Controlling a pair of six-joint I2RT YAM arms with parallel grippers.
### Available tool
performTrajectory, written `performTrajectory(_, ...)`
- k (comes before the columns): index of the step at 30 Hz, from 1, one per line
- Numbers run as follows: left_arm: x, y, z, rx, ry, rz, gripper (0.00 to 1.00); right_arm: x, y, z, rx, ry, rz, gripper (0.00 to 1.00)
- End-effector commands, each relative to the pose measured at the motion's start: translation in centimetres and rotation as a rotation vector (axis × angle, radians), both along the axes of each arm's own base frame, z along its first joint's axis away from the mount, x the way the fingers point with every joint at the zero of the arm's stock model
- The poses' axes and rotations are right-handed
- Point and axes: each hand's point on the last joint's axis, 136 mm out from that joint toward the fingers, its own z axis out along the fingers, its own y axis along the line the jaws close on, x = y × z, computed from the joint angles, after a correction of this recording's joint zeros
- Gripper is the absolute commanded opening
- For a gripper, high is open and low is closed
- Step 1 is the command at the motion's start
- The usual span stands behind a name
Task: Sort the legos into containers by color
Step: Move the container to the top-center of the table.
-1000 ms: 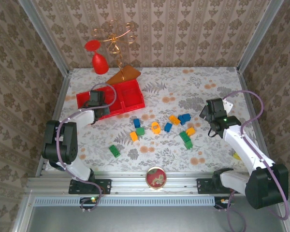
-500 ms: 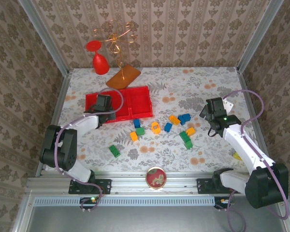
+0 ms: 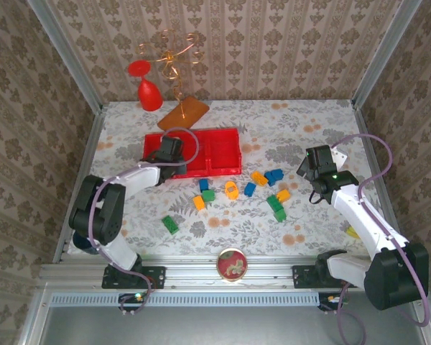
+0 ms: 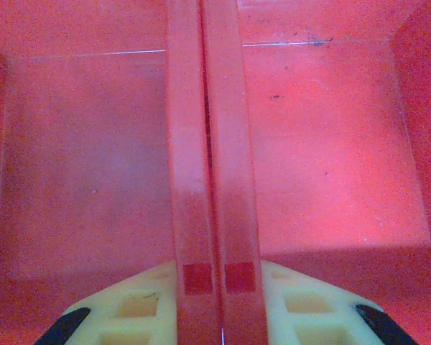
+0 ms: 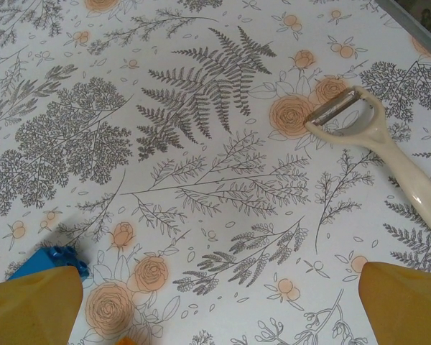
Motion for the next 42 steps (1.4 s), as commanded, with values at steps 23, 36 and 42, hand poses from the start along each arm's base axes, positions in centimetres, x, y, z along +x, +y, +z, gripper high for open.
performTrajectory(23, -2.2, -9.9, -1.4, -0.146, 0.157, 0.054, 0.14, 0.1, 0.2, 1.1, 0.015, -0.016, -0.017, 1.0)
performTrajectory(36, 0.0, -6.7, -2.6, -0.067, 0.17, 0.162, 0.24, -0.1, 0.2, 1.5, 0.018, -0.026, -0.015, 1.0)
performTrajectory(42, -0.6, -7.0, -2.4, -0.056, 0.167, 0.135, 0.29, 0.1, 0.2, 1.6, 0.019, -0.03, -0.014, 1.0)
